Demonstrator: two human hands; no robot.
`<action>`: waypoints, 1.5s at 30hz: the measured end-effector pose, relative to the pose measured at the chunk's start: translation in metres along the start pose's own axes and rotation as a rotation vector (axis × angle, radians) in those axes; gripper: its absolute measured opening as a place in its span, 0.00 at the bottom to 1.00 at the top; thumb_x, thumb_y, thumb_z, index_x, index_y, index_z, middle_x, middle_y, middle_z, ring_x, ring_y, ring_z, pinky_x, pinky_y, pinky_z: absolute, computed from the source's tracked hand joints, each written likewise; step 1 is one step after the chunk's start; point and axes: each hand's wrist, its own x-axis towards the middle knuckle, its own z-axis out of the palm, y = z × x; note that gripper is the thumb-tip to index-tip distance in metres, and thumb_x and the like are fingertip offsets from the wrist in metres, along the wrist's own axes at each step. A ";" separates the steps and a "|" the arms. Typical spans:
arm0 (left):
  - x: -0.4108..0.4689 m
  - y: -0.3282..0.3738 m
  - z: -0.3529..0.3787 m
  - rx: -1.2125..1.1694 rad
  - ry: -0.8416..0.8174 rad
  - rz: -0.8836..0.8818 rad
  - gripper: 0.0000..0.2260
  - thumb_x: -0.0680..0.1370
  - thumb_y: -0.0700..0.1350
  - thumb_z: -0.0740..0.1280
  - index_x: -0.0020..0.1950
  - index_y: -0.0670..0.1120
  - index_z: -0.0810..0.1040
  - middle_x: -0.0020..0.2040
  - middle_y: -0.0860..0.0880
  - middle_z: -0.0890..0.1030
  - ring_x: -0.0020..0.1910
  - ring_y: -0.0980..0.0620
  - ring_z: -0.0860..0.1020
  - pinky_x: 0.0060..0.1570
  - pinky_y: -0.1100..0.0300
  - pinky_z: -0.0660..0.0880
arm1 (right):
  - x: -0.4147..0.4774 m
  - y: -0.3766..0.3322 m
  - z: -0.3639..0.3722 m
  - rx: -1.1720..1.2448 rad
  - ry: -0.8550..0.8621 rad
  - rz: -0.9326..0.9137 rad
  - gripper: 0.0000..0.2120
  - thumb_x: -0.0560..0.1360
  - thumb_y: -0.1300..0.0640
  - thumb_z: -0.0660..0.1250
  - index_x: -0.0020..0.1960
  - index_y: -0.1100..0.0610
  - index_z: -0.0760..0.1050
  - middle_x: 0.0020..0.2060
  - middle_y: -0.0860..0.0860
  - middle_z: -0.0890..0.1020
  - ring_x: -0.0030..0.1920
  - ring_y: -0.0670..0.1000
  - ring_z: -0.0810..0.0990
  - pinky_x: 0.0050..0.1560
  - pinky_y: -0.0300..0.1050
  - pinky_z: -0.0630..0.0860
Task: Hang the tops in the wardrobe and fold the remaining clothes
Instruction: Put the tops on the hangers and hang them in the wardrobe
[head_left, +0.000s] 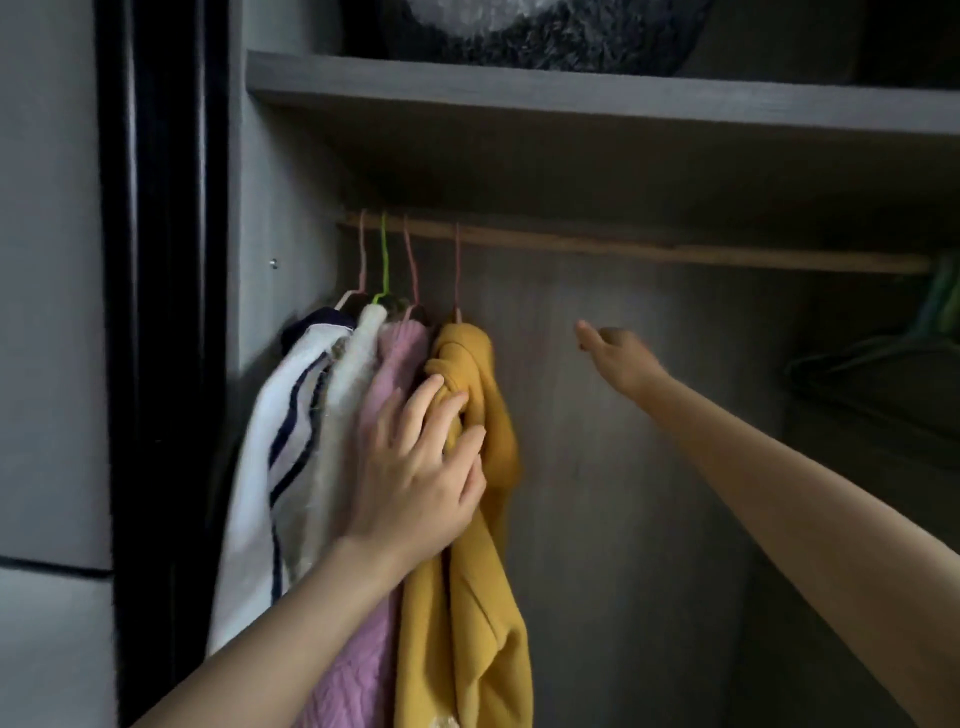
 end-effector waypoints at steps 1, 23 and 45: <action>-0.001 0.011 0.007 -0.030 -0.005 0.016 0.09 0.72 0.43 0.62 0.42 0.44 0.82 0.55 0.42 0.81 0.62 0.42 0.70 0.61 0.42 0.65 | -0.005 0.014 -0.014 -0.072 0.035 0.010 0.24 0.81 0.47 0.55 0.45 0.65 0.78 0.46 0.63 0.78 0.50 0.58 0.75 0.48 0.47 0.69; -0.013 0.137 0.097 -0.321 -0.230 0.004 0.17 0.72 0.47 0.55 0.35 0.45 0.82 0.47 0.41 0.82 0.56 0.41 0.74 0.55 0.45 0.69 | -0.127 0.214 -0.220 -1.166 0.166 0.507 0.12 0.77 0.64 0.56 0.59 0.61 0.70 0.56 0.58 0.80 0.57 0.59 0.79 0.50 0.47 0.74; -0.017 0.152 0.107 -0.404 -0.192 -0.082 0.51 0.55 0.50 0.82 0.72 0.44 0.61 0.67 0.29 0.64 0.64 0.31 0.61 0.48 0.35 0.73 | -0.192 0.202 -0.213 -0.896 0.377 0.294 0.17 0.73 0.67 0.60 0.62 0.63 0.68 0.37 0.64 0.77 0.40 0.69 0.77 0.37 0.49 0.63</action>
